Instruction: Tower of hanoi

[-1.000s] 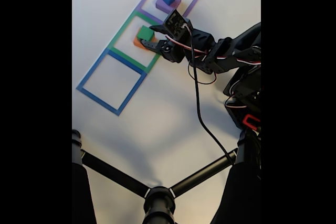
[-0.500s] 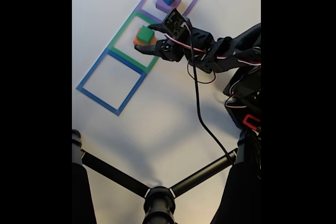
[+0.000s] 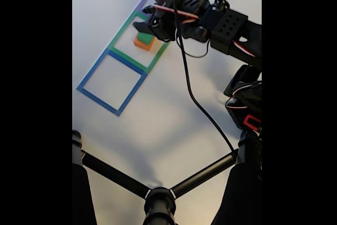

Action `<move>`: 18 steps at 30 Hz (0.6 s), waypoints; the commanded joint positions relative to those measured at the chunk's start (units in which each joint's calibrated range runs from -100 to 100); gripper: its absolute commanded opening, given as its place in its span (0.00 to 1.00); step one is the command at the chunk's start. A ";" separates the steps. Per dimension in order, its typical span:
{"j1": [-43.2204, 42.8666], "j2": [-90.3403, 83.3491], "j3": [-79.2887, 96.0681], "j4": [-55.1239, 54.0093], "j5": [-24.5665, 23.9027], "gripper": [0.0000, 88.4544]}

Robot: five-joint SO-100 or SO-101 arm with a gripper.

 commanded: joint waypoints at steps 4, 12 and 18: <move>3.12 1.79 -27.81 28.78 0.00 0.00; 6.70 9.08 -51.98 50.15 0.00 0.00; 10.97 8.60 -57.26 55.33 0.00 0.00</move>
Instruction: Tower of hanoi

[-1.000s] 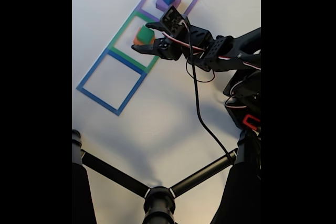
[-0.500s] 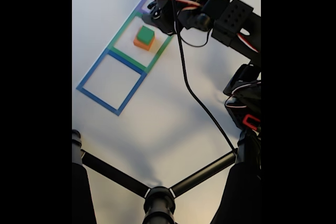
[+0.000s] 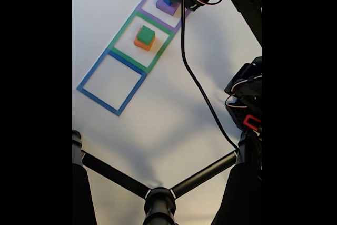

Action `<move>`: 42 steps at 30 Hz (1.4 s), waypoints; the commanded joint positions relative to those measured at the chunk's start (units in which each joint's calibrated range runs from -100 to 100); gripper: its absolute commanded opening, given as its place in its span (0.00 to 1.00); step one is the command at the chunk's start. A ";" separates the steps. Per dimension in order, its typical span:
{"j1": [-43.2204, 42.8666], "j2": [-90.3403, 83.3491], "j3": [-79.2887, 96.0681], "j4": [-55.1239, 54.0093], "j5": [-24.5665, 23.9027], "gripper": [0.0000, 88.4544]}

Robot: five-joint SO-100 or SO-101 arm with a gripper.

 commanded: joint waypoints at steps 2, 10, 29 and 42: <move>5.47 -1.79 -5.97 4.39 0.00 0.00; 17.37 -4.19 -5.34 7.14 0.00 0.00; 20.42 -23.90 54.46 -42.39 0.00 0.23; 17.14 -14.13 77.26 -86.02 0.00 0.37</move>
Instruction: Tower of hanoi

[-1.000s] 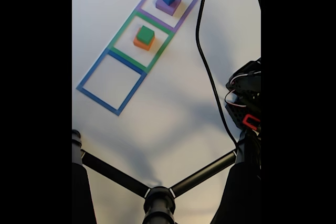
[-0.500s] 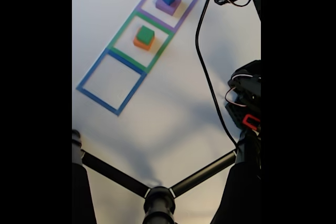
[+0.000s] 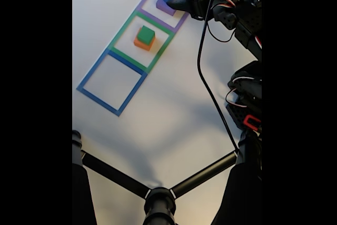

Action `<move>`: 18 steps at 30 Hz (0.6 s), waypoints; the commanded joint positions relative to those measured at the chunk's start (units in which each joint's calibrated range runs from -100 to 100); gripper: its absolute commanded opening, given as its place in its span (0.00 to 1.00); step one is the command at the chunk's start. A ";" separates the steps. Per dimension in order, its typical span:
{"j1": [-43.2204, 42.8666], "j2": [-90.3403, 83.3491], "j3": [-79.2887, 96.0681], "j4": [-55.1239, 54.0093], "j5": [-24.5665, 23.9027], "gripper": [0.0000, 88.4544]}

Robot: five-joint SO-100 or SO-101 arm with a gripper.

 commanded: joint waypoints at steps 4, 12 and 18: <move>-2.75 8.24 4.74 -21.96 0.19 0.38; -2.98 19.78 6.19 -37.10 0.19 0.39; -2.21 30.04 5.10 -48.11 0.19 0.39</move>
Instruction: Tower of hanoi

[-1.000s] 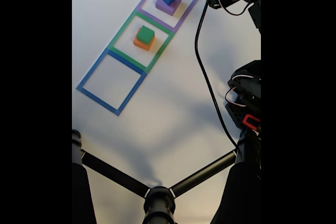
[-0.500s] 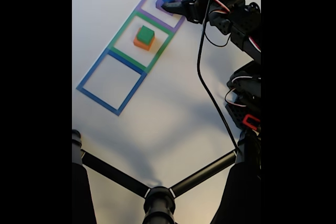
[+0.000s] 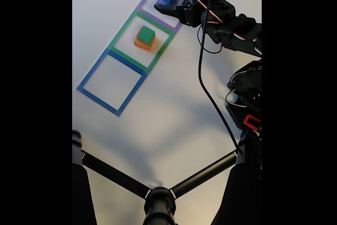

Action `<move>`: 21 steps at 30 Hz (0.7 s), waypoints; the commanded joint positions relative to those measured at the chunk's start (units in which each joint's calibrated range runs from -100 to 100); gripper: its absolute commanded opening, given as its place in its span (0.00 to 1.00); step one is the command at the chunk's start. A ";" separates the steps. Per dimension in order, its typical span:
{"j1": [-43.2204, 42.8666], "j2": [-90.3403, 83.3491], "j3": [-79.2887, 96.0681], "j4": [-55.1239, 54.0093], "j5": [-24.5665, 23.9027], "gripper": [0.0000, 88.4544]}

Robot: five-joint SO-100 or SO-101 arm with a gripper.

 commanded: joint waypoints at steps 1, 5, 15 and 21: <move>-0.64 5.57 -1.89 -8.74 0.00 0.39; -0.03 11.09 -2.89 -13.59 0.00 0.39; 0.35 16.78 -4.16 -17.72 0.00 0.35; -0.11 18.71 -4.70 -19.26 0.00 0.34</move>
